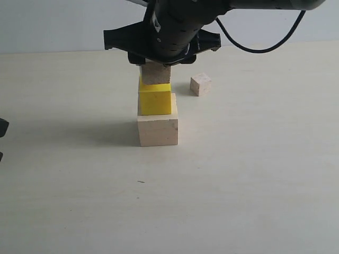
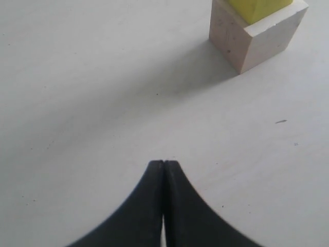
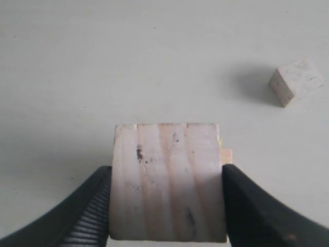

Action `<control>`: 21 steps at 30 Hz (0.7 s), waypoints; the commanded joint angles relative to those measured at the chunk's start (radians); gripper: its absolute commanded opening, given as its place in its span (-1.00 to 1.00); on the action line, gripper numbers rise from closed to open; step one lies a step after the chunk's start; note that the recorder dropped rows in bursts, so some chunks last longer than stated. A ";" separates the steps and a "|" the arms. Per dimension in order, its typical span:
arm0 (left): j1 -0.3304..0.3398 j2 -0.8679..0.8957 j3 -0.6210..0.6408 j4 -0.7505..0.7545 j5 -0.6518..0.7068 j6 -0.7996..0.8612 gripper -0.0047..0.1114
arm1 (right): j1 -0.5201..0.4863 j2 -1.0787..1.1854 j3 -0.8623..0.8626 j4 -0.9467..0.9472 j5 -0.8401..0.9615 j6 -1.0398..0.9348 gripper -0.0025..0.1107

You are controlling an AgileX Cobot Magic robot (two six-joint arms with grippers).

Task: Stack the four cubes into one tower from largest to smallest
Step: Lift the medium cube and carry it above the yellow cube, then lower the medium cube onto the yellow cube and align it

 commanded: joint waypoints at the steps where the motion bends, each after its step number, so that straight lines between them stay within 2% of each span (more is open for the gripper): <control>1: 0.004 -0.008 0.002 -0.016 -0.016 -0.005 -0.92 | 0.002 0.000 -0.003 -0.034 0.006 0.024 -0.96; 21: 0.004 -0.008 0.002 -0.020 -0.016 -0.005 -0.92 | 0.002 0.005 -0.003 -0.042 -0.004 0.071 -0.96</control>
